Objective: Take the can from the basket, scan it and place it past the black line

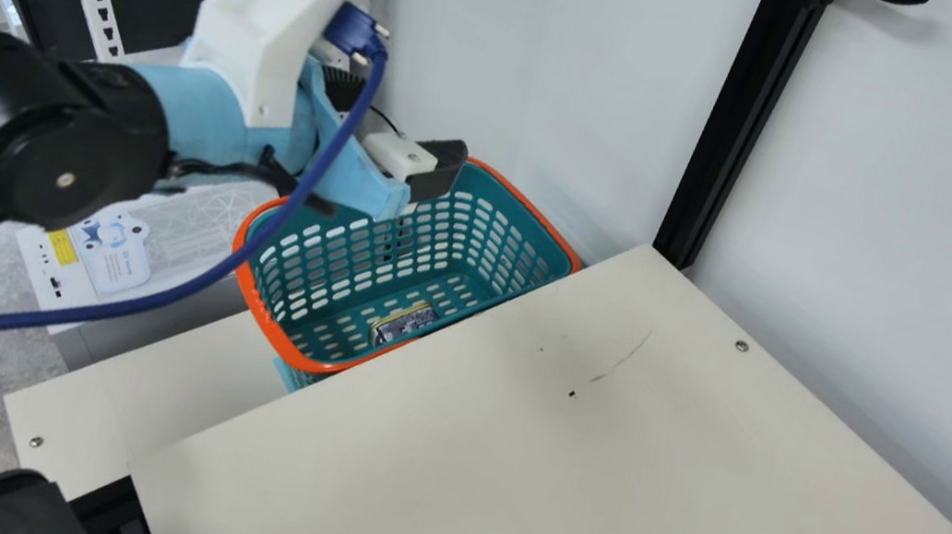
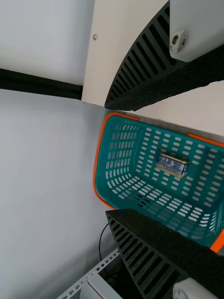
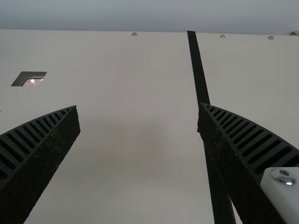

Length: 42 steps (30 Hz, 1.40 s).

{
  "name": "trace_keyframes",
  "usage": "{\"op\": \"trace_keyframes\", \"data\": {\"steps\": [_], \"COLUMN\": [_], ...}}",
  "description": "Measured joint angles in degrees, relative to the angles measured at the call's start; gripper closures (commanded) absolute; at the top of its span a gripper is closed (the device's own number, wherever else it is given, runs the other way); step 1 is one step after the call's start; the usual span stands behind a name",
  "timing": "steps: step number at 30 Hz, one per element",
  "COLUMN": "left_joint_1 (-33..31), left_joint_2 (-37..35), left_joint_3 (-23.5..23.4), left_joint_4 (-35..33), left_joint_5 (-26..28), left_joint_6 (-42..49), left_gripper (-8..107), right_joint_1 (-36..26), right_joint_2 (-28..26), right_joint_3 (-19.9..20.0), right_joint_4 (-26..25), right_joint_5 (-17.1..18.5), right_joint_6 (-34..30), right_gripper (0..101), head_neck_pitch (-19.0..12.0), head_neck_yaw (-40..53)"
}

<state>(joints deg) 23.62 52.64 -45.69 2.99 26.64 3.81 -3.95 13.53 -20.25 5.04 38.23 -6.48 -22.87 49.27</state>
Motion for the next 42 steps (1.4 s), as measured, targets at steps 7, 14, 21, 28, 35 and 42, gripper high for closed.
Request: {"op": "trace_keyframes", "data": {"steps": [7, 14, 21, 28, 35, 42], "left_joint_1": [2.0, 2.0, 3.8, 6.5, 9.3, 11.6], "left_joint_2": [1.1, 2.2, 4.9, 10.1, 17.1, 23.6], "left_joint_3": [-0.1, 0.5, 2.3, 3.1, 1.3, -2.5], "left_joint_4": [-5.3, -4.9, -5.9, -8.7, -12.4, -17.5], "left_joint_5": [0.0, -0.5, -3.2, -7.0, -10.1, -9.0], "left_joint_6": [11.0, 9.8, 12.7, 18.9, 26.6, 34.3], "left_gripper": [9, 9, 9, 9, 9, 9], "right_joint_1": [0.0, 0.0, 0.0, 0.0, 0.0, 0.0], "right_joint_2": [0.0, 0.0, 0.0, 0.0, 0.0, 0.0], "right_joint_3": [0.0, 0.0, 0.0, 0.0, 0.0, 0.0], "right_joint_4": [0.0, 0.0, 0.0, 0.0, 0.0, 0.0], "right_joint_5": [0.0, 0.0, 0.0, 0.0, 0.0, 0.0], "right_joint_6": [0.0, 0.0, 0.0, 0.0, 0.0, 0.0], "right_gripper": [0, 0, 0, 0, 0, 0], "head_neck_pitch": [0.0, -0.3, -0.3, 0.0, 0.0, 0.0], "head_neck_yaw": [0.0, 0.0, 0.0, 0.0, 0.0, 0.0]}}
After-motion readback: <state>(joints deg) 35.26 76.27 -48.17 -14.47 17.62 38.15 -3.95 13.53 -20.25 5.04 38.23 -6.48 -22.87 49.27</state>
